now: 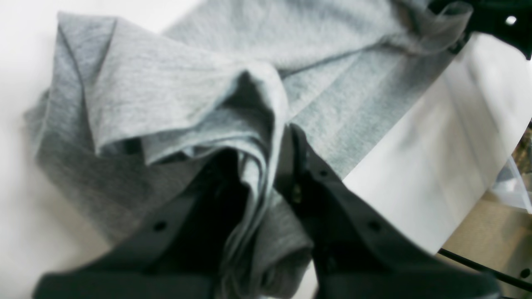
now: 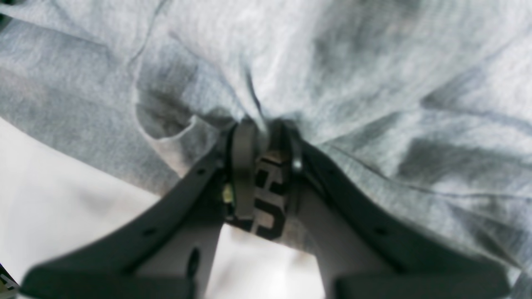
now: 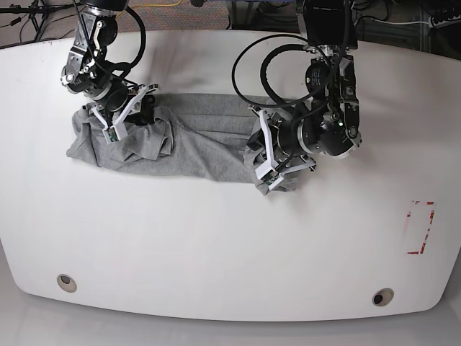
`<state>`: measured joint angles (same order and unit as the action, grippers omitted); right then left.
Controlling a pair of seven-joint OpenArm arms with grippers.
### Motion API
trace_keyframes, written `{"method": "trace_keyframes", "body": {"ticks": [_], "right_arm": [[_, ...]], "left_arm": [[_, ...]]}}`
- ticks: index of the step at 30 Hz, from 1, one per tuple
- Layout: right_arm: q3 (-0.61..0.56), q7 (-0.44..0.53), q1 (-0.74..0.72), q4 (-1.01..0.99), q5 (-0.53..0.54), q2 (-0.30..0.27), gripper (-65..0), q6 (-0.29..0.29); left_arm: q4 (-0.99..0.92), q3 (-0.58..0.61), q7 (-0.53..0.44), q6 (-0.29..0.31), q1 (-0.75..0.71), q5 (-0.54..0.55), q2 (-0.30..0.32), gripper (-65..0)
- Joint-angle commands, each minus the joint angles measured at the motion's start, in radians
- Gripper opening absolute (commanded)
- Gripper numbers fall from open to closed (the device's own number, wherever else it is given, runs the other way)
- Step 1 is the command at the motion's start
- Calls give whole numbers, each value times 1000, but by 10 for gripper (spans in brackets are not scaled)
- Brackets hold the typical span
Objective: Fold the T-shirt properly
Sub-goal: 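Carry the held shirt end with the left gripper toward the right gripper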
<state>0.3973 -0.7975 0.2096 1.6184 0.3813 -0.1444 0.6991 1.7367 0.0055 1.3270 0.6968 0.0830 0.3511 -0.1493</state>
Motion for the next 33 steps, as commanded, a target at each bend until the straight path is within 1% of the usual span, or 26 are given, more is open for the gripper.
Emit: {"method": "trace_keyframes", "body": {"ticks": [1,7,9,13,14,18,20,21,24,27,30,33], "right_arm": [[2,11,-6,20,14,-11,-547,-1],[2,11,-6,20,14,-11,-547,-1],[2,11,-6,20,14,-11,-547,-1],[1,11,-6,20,14,-11,-547,-1],[1,11,-6,20,14,-11,-547,-1],[1,11,-6,20,14,-11,-547,-1],[1,11,-8,20,14,-11,-547,-1],[1,11,-8,20,14,-11,-547,-1],[1,10,-8,20,14,-11,-547,-1],[-11,10,-9,20,14,-11,-547,-1],[-39,10,-9,21,14,-16,-547,-1],[-51,10,-9,21,14,-16,-547,-1]], "left_arm": [[-7,32,-33,1,30,19,-8,-608],[-19,81,-34,1,37,19,-8,-606],[-20,101,-34,1,48,19,-8,-596],[-19,141,-31,1,54,22,-8,-497],[-17,153,-30,1,62,26,-8,-450],[-11,187,-27,1,82,78,-8,-328],[3,189,-13,1,93,113,-8,-296],[30,181,13,1,108,148,-8,-285],[82,175,62,1,130,213,-8,-283],[116,156,69,1,143,250,-8,-283],[124,104,69,1,145,251,-8,-283],[119,50,69,1,148,223,0,-283]]}}
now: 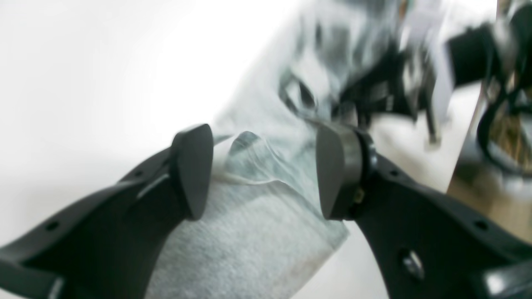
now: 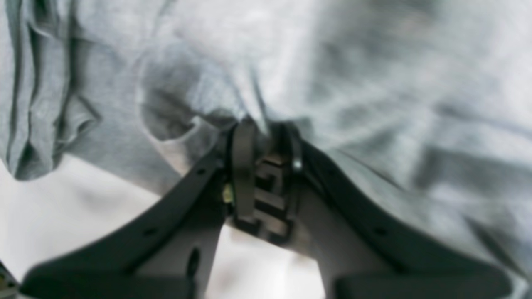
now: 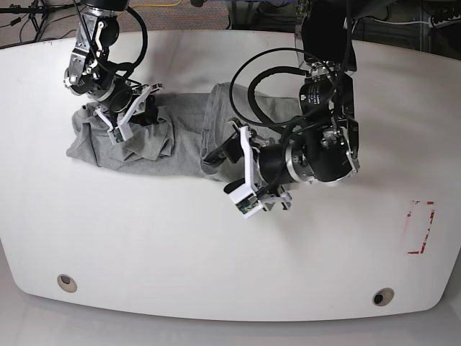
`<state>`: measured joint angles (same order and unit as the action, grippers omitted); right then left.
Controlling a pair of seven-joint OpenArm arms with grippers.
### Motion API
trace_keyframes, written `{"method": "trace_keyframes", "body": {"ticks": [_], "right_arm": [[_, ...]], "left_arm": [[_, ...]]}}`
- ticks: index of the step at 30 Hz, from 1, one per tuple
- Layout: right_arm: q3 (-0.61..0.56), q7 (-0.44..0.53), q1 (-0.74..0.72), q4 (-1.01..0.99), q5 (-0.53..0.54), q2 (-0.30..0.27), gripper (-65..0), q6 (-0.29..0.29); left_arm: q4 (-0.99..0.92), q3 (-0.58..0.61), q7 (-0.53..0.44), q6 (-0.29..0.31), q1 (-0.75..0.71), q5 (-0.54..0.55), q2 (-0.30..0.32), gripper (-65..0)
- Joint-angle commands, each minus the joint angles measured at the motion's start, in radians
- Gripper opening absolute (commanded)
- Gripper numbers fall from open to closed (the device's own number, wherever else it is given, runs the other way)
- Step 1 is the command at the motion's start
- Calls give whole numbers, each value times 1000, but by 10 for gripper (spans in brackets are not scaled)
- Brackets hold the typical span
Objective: Fold the T-shirt properly
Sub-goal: 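Carry the held shirt end with the left gripper toward the right gripper, then release the folded end and regrasp the strip's middle with both grippers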
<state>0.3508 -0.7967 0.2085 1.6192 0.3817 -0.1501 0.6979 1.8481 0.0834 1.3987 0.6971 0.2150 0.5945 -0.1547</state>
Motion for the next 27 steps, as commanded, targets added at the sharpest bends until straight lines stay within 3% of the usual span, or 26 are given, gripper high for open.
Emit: {"method": "trace_keyframes", "body": {"ticks": [1,7,18,25,27], "right_arm": [[-5,9,-8,20,13,-10,-547,0],[-6,9,-8,20,13,-7,-547,0],[-8,-22,-13,122,13,-7,-542,0],[-2,-126,-25,286,15,-7,-537,0],[1,-154,-39,324,13,-7,-509,0]], "left_arm": [[3,-47,-2,1,19,-40,20,-283],[-35,-64,-40,1,14,-132,91,-286],[-74,-72,-197,1,-104,-247,145,-553],[-255,-72,-305,1,-124,-308,149,-557],[-318,-72,-338,1,-124,-322,149,-557]]}}
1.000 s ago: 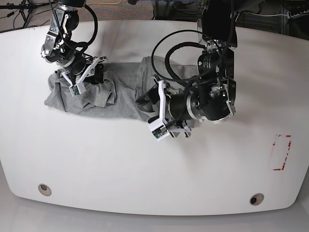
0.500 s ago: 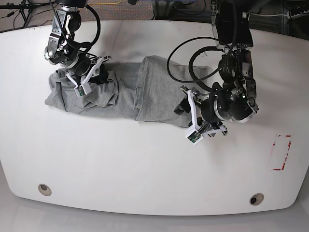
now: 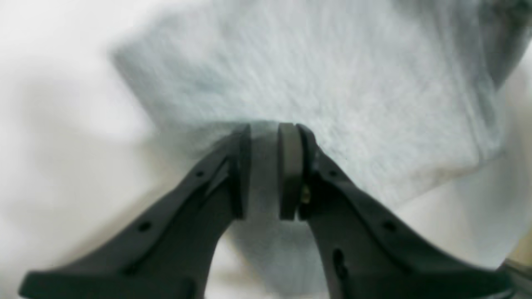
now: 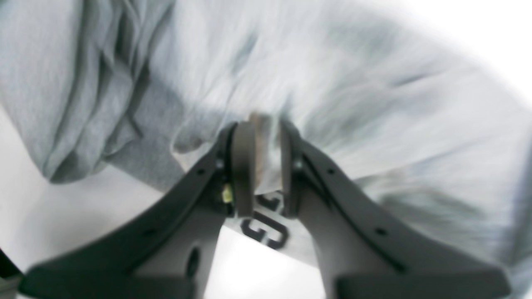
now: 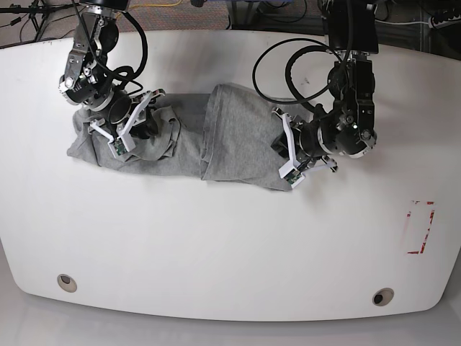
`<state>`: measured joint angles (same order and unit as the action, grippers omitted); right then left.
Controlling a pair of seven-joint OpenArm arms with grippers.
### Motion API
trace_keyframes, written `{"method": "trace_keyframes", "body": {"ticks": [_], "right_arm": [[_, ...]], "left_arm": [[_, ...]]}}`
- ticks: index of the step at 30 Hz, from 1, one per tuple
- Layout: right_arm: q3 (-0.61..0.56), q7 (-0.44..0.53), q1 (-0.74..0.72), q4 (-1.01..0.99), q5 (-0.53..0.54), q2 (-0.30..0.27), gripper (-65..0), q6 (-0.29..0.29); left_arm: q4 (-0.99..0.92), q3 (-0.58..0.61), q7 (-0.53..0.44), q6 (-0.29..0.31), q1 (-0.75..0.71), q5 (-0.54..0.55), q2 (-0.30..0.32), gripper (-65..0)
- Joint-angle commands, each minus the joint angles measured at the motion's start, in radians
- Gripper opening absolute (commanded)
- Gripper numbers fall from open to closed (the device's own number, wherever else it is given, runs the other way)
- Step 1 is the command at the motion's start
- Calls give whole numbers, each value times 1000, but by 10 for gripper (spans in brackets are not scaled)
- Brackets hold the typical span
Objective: Fold the T-shirt properly
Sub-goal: 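Release the folded end and regrasp the strip's middle with both grippers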
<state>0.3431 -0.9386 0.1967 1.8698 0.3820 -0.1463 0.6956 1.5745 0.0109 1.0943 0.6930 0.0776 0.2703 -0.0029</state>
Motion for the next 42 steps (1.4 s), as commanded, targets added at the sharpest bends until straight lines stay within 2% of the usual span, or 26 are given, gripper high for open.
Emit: {"method": "trace_keyframes", "body": {"ticks": [1,3,9,11,17,24,31,37,42], "right_arm": [[14,-32,-36,90,13,-11,-477,3],[44,-73,-50,101,21,-9,-398,3],[218,-153,-139,93,19,40,-65,3],[294,-171,-173,69,24,53,0,3],[468,-265,-296,-43,65,26,0,3],[632,-348,-374,-270,236,-74,0,3],[678,-349,-366,-491,386,-152,0,3],[676,-349,-336,-549,438,-157,0,3],[676,-348,-329,-556,435,-120,0,3]], "left_arm": [[-75,1,-49,5,14,-6,-1,-557],[-116,1,-70,5,14,-16,13,-557],[-188,1,-119,5,12,-18,53,-557],[-204,1,-122,5,12,-16,68,-557],[-214,-1,-122,5,12,-18,85,-557],[-214,-1,-133,5,20,-18,123,-556],[-213,-1,-141,5,20,-16,136,-556],[-213,-1,-141,5,17,-15,136,-556],[-213,-1,-141,5,15,-15,136,-556]]}}
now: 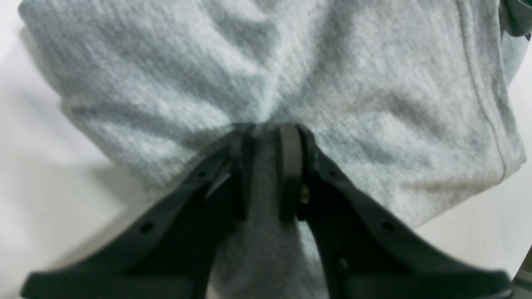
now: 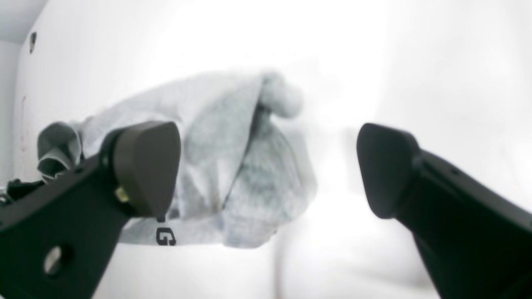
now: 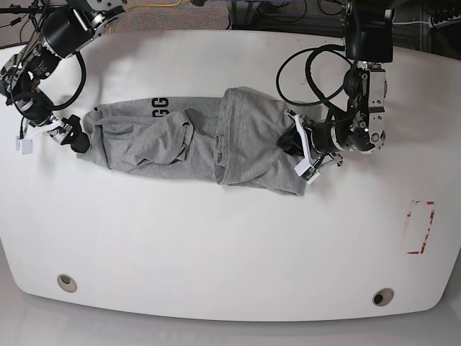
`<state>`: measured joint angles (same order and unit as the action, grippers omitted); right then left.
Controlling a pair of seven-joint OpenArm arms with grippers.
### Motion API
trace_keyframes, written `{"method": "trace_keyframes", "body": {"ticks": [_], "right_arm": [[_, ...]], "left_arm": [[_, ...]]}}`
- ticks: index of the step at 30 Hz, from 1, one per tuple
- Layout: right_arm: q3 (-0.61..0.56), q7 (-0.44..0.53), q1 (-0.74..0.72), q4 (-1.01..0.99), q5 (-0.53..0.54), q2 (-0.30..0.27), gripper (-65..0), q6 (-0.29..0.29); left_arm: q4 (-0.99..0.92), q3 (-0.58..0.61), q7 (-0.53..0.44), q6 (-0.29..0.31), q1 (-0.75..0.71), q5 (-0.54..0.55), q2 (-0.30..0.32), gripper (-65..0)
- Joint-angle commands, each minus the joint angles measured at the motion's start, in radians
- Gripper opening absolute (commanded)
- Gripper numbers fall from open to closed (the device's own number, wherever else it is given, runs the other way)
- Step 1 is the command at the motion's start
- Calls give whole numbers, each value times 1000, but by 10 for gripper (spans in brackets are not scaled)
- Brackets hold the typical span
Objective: Fold the T-shirt properly
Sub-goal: 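Release the folded end and regrasp the strip's middle with both grippers, then push both grippers toward each other, folding the strip in half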
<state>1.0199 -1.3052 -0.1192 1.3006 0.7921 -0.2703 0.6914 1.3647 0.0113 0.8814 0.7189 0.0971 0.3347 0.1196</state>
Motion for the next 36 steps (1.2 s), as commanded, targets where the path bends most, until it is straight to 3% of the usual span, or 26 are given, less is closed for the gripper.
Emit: {"method": "trace_keyframes", "body": {"ticks": [1,7,27,32,36], "right_arm": [[0,19,-6,14,26,13,0,7],[-43,23,5,14,26,42,0,7],[-299,243,74,12,25,44,-6,7],[-313,263,69,12,-20,45,-239,7],[-310,264,51,20,-90,47,-476,7]], "left_arm": [[-3,-1,72,-21,-4,-79,13,-556],[-1,-1,72,-21,-6,-78,13,-556],[0,-1,74,-21,-6,-78,12,-556],[0,-1,74,-21,-7,-82,12,-556],[-1,0,75,-21,-7,-85,12,-556]]}}
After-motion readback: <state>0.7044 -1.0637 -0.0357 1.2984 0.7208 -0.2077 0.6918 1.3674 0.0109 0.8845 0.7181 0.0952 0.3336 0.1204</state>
